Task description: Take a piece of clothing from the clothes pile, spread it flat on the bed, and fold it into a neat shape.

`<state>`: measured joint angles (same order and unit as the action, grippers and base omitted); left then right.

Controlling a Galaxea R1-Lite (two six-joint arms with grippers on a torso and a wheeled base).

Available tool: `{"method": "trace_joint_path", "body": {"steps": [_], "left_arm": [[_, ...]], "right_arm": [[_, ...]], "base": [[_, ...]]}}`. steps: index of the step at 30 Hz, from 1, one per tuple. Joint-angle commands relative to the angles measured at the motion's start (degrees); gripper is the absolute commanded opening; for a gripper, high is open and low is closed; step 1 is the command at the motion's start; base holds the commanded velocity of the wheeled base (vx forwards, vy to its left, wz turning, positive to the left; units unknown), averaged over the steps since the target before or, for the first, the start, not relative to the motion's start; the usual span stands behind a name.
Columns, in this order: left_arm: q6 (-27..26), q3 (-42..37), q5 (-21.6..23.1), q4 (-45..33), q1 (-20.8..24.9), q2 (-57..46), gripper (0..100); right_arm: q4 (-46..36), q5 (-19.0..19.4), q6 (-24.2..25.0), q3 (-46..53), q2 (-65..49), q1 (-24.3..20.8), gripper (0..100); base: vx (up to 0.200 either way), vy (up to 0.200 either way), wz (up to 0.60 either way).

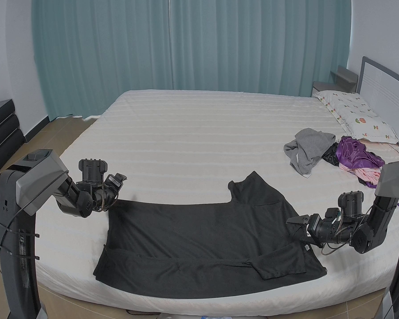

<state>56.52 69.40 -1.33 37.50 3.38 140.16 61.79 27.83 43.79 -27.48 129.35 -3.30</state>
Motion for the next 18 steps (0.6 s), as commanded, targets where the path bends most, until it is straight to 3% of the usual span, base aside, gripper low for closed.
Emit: {"method": "trace_joint_path", "body": {"steps": [1,5,10,13,18], "left_arm": [[0.17,0.21,1.68,3.63,1.11,0.03,100],[-0.27,-2.52,4.14,6.01,2.86,-0.23,100],[-1.76,-3.13,4.14,3.55,2.86,-0.23,100],[-3.78,-2.69,3.0,-1.46,2.42,-0.58,100],[-2.29,-2.25,0.19,-0.94,1.46,-2.52,100]], "right_arm": [[-0.01,0.03,-0.02,0.06,0.02,-0.04,100],[0.08,-0.06,-0.11,0.23,0.02,-0.04,100],[0.08,-0.06,-0.11,0.23,0.02,-0.12,100],[-0.01,-0.06,-0.11,0.23,0.02,-0.04,100],[0.08,-0.06,-0.11,0.32,0.02,-0.04,100]], "base": [[0.0,0.0,0.0],[0.0,0.0,0.0],[0.0,0.0,0.0],[0.0,0.0,0.0],[0.0,0.0,0.0]]}}
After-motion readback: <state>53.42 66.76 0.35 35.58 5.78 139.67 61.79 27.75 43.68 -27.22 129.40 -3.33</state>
